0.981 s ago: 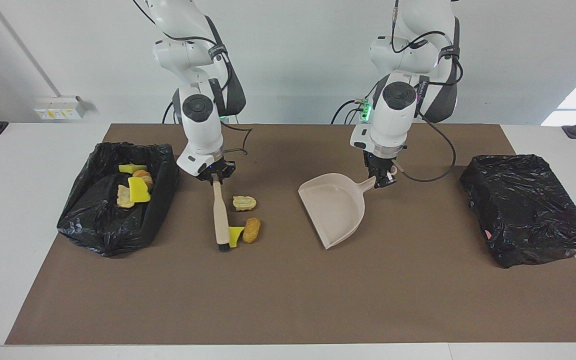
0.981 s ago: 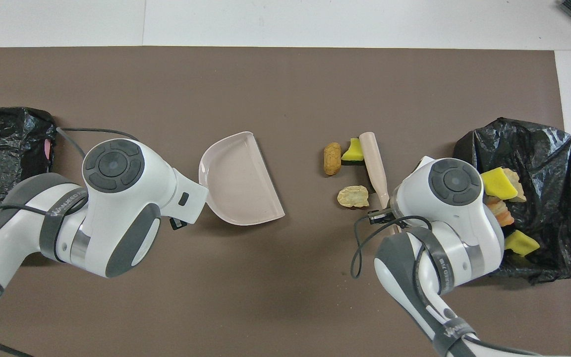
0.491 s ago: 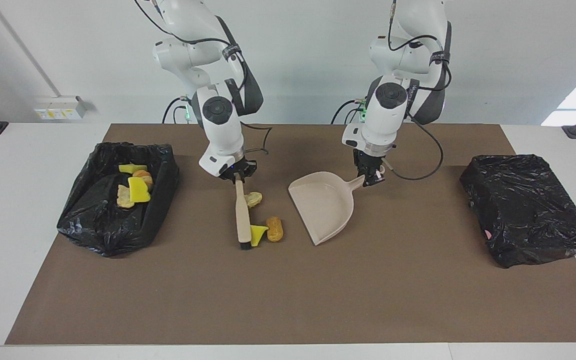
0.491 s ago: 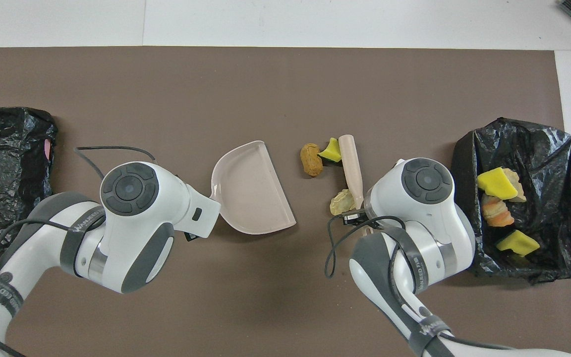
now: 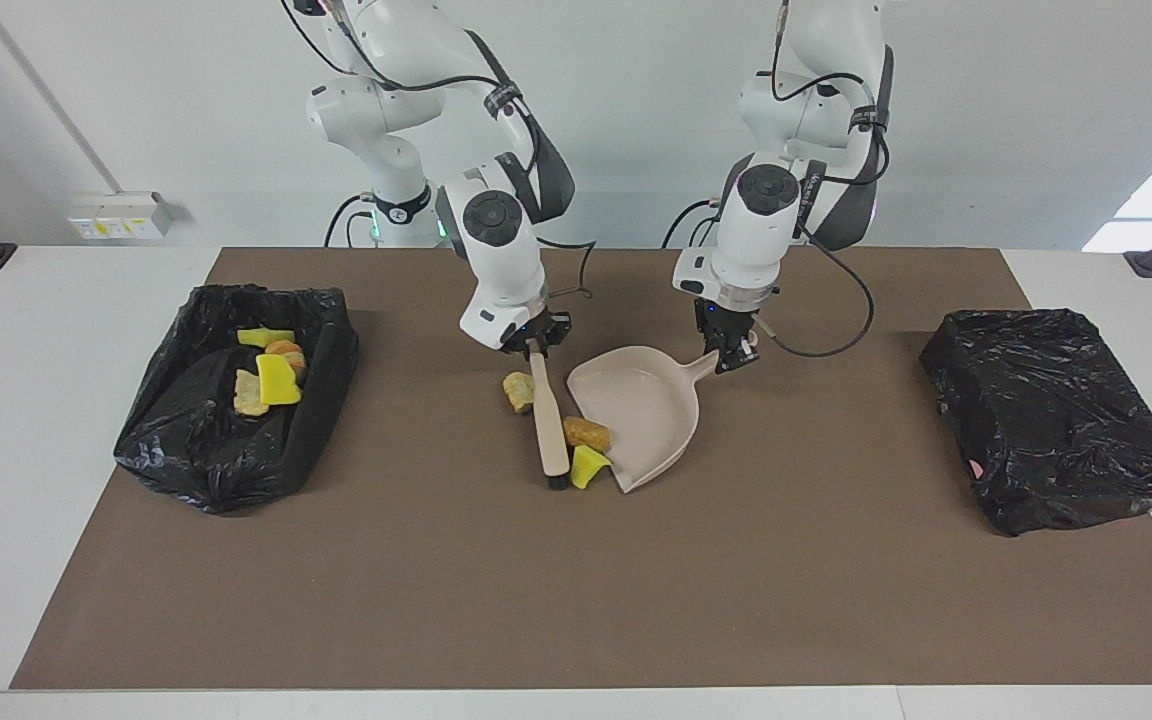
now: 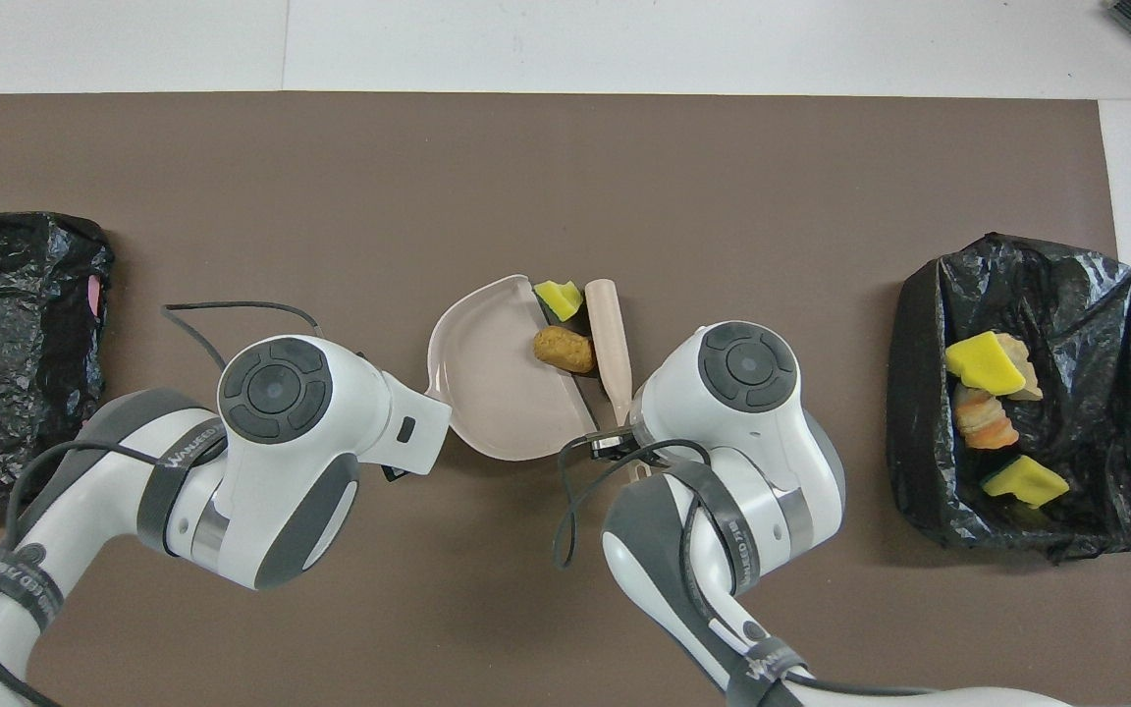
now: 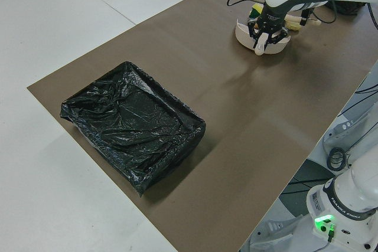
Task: Sweep and dump trash in bin
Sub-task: 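Pull the brush back toward the remaining pieces with the right gripper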
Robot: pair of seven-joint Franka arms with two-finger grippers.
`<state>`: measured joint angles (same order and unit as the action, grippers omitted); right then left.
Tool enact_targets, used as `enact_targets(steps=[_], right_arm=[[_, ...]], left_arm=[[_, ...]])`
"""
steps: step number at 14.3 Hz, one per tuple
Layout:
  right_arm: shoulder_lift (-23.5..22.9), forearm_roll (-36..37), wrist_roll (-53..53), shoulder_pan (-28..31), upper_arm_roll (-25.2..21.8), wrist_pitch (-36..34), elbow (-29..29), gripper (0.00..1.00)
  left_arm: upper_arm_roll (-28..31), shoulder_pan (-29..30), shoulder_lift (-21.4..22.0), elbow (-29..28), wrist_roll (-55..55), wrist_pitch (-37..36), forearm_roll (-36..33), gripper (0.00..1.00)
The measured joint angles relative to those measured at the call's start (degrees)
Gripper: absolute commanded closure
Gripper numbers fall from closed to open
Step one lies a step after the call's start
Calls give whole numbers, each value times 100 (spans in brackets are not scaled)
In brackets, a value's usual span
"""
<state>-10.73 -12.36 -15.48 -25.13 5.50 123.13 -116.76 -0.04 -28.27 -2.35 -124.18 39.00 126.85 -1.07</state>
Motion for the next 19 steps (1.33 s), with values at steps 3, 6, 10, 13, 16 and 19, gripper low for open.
enact_targets(steps=[3,6,10,13,16,19], right_arm=[[-24,-424,0,-383,5,184,141,100],[3,-637,-8,-525,-2,80,357,100],[457,-615,-45,-114,-134,-1138,507,100],[831,-287,-45,432,-159,-1928,446,100],[1039,-36,-49,734,-159,-2061,91,100],[1308,29,-51,1099,-157,-1914,-568,100]], left_arm=[[0,0,0,-1,-85,5,1,100],[1,0,0,-2,-105,8,1,100],[4,0,0,-3,-116,13,1,100],[7,0,0,-5,-116,35,1,100],[6,0,3,-60,-108,36,1,100],[0,-9,23,-150,-108,54,1,100]])
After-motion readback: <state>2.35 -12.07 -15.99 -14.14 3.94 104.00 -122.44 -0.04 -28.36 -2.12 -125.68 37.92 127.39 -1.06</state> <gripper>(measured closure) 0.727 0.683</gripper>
